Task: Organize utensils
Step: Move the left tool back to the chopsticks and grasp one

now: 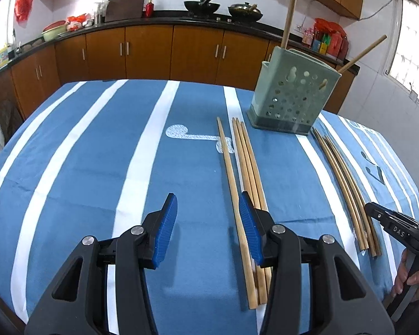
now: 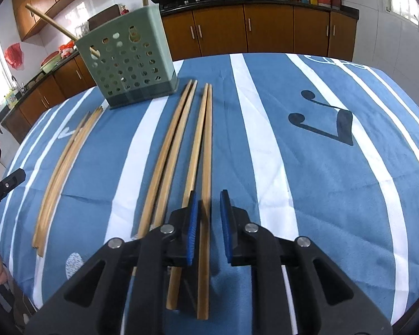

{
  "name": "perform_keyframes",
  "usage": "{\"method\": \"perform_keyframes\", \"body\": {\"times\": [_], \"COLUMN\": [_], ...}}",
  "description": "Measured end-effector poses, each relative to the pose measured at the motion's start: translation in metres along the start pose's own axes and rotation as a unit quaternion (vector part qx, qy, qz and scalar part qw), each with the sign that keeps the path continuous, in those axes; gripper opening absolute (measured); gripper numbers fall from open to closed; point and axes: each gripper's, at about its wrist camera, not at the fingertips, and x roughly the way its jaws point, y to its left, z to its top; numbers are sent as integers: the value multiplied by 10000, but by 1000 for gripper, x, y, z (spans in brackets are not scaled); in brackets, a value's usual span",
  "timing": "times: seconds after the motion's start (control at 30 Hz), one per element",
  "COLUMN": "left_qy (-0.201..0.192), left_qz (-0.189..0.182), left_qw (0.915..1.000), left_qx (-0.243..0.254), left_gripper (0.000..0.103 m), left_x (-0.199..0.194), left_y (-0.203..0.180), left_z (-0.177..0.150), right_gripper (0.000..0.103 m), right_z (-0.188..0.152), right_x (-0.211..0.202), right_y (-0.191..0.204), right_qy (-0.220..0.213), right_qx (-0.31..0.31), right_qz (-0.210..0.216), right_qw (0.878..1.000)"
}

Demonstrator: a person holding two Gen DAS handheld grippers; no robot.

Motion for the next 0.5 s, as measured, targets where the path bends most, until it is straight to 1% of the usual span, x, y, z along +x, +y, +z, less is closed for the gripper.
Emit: {"method": "perform_keyframes", "body": {"times": [0.03,0.1,0.17,0.3,0.4,0.5], "left_qy": [17,47,78,186,284,388], "left_qz": [-10,-27,-49,-108,-149,-163], "left_qw": [10000,10000,9999,9997,9992,9985], "left_qx": [16,48,83,154,229,349], "left_gripper": [46,46,44,38,32,26], "left_x": [1,3,4,9,14,20], "left_y": [-1,-3,-5,-11,-15,-21], "left_z": [0,-1,-2,-5,-7,-9], "right_gripper": [16,11,8,8,8,8], "right_z": [0,0,2,7,10,10], "right_x": [0,2,3,5,5,5], "right_y": [1,2,2,-10,-19,-19], "right_qy": [-15,-34,-47,-68,-56,-68], "right_qx": [-47,-121,-156,105,314,268], "right_qz": [-45,-136,-261,-527,-567,-581], "right_qw": [10000,9998,9995,9985,9979,9979]}}
